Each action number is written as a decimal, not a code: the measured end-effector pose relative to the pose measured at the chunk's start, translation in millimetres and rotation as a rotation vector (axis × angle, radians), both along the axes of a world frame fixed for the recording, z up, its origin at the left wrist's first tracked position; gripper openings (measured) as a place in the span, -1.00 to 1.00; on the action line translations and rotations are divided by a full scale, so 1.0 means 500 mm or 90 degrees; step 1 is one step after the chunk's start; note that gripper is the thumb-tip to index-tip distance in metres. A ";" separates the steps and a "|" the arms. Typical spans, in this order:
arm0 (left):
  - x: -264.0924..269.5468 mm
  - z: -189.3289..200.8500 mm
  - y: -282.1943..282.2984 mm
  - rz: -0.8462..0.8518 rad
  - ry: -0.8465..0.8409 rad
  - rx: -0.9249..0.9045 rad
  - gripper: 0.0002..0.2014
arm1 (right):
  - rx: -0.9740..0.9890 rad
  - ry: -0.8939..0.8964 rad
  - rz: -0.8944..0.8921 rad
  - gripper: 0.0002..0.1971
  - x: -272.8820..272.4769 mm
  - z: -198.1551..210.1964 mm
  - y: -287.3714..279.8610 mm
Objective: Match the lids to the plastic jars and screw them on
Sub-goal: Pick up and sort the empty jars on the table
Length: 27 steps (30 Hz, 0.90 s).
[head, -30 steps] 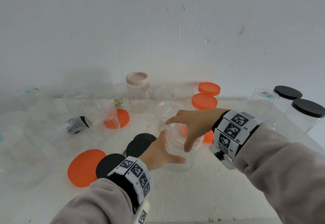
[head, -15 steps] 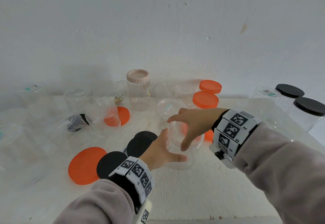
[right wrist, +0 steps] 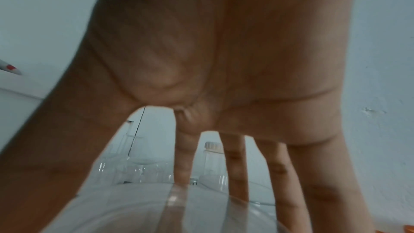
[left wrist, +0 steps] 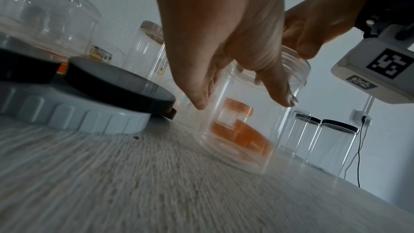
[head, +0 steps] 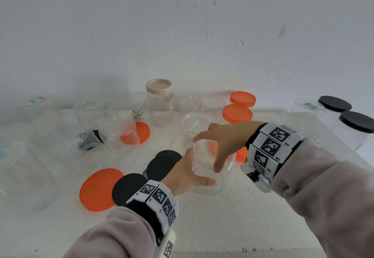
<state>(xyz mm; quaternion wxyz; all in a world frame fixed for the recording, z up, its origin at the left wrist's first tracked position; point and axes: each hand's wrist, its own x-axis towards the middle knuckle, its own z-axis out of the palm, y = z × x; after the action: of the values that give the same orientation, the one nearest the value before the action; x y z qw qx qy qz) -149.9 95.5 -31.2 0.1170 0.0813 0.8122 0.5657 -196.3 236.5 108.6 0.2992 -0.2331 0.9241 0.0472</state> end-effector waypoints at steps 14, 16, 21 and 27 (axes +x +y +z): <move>-0.002 -0.006 -0.001 -0.003 -0.001 0.010 -0.06 | 0.019 0.030 0.000 0.03 0.007 0.001 -0.004; -0.002 -0.005 -0.002 -0.005 0.005 0.003 -0.14 | 0.014 0.039 -0.018 0.00 0.007 -0.001 -0.003; 0.005 0.005 -0.001 -0.015 0.021 0.013 -0.18 | 0.038 0.084 -0.047 0.02 0.007 -0.006 0.003; 0.003 -0.001 -0.002 -0.006 -0.001 0.025 -0.10 | -0.001 0.027 -0.001 0.03 0.008 -0.002 -0.003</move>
<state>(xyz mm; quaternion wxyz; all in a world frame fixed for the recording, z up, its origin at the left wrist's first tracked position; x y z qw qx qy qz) -148.6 94.6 -31.9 0.1186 0.0873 0.8006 0.5808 -192.1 235.1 107.4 0.2794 -0.2319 0.9304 0.0510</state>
